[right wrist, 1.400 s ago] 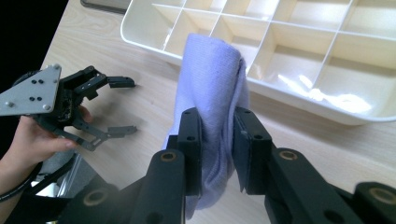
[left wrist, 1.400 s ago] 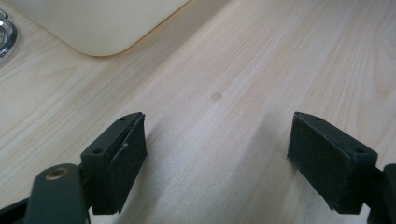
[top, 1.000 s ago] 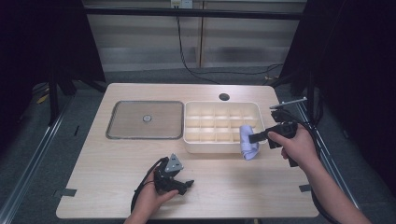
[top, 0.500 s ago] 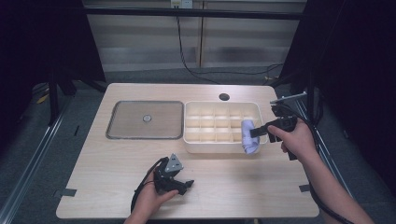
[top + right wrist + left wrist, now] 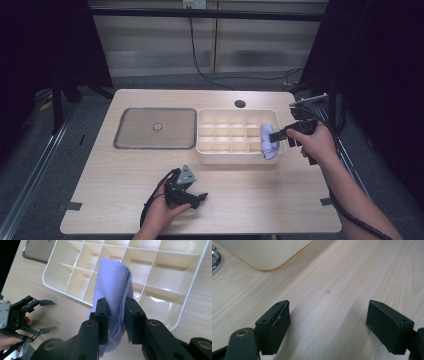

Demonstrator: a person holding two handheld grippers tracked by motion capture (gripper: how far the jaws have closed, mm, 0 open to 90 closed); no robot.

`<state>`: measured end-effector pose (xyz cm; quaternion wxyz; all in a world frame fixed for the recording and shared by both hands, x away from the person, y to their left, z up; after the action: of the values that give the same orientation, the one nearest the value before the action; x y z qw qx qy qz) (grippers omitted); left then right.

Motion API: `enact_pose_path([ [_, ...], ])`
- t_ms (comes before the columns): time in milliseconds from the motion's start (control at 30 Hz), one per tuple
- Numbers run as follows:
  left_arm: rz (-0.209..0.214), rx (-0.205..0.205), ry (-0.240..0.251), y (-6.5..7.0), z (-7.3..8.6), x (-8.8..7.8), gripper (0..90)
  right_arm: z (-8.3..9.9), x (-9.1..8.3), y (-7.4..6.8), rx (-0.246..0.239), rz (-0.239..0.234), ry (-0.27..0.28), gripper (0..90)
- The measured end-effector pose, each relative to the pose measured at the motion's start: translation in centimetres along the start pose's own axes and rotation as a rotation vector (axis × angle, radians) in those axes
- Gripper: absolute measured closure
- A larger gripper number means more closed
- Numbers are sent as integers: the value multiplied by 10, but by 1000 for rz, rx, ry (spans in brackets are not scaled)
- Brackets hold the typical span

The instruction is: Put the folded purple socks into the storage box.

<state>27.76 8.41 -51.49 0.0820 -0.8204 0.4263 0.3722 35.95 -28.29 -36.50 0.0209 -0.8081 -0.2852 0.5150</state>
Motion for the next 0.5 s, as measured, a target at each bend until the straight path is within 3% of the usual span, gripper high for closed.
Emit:
enact_pose_path([
  [500, 0, 0, 0, 0, 0, 0, 189, -8, 11, 13, 8, 26, -29, 744],
])
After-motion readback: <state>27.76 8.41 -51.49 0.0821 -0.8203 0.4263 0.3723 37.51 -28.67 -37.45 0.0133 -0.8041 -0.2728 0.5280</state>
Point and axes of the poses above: each handheld gripper's, and its own axes: x roughly forward along the jaws, z roughly out of its underside, y roughly to its right, the point moved 1 cm from there along x, roughly forward along the jaws, and after that the axes turned 12 degrees about -x, right-handed, at the moved point
